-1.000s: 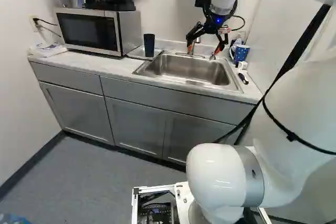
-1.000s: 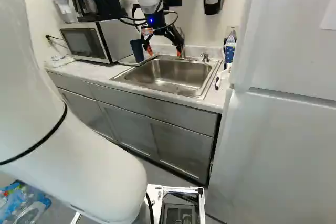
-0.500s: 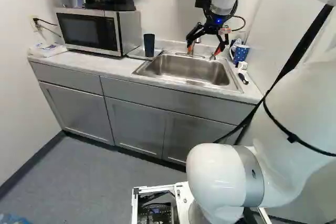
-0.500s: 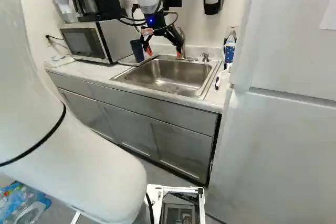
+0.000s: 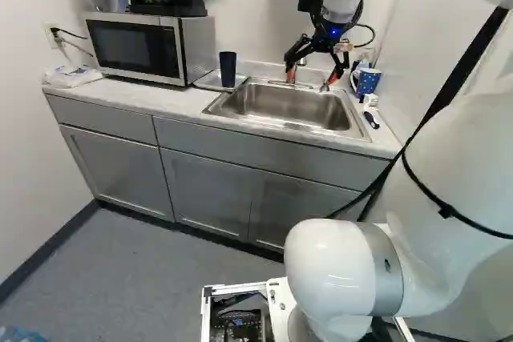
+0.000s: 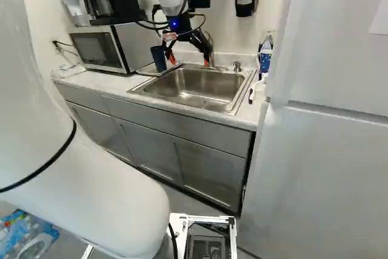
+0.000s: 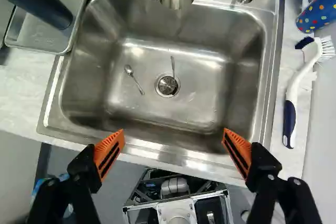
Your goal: Rinse the cup and place it in the tray
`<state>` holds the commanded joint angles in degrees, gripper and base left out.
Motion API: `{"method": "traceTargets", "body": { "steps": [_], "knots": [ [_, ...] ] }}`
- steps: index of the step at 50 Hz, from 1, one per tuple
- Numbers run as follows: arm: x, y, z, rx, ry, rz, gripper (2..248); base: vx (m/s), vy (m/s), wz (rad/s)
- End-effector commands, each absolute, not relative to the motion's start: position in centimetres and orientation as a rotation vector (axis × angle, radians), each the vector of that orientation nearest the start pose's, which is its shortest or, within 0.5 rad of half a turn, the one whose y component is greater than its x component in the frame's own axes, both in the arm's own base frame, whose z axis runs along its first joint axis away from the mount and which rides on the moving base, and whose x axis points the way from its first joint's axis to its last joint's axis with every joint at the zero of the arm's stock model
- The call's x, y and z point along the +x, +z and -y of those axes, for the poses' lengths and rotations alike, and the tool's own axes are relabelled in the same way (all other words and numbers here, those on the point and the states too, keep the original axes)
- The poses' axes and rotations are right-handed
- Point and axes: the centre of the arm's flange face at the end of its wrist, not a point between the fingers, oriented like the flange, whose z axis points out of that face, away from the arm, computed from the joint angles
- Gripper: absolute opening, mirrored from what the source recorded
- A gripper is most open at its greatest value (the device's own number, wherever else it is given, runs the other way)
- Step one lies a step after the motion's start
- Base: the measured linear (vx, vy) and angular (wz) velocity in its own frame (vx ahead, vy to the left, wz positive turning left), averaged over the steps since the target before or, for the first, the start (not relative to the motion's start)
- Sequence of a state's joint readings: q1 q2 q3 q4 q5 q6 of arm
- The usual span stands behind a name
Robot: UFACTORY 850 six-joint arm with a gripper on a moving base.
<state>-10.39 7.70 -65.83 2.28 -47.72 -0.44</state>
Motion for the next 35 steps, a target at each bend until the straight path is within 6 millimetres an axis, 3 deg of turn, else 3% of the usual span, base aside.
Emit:
{"method": "traceTargets", "body": {
  "steps": [23, 35],
  "knots": [
    [43.13, 69.25, 7.64, -3.055, -0.705, -0.297, 247, -0.002, 0.001, -0.023],
    [43.13, 69.25, 7.64, -3.055, -0.705, -0.297, 247, -0.008, 0.064, -0.016]
  ]
}}
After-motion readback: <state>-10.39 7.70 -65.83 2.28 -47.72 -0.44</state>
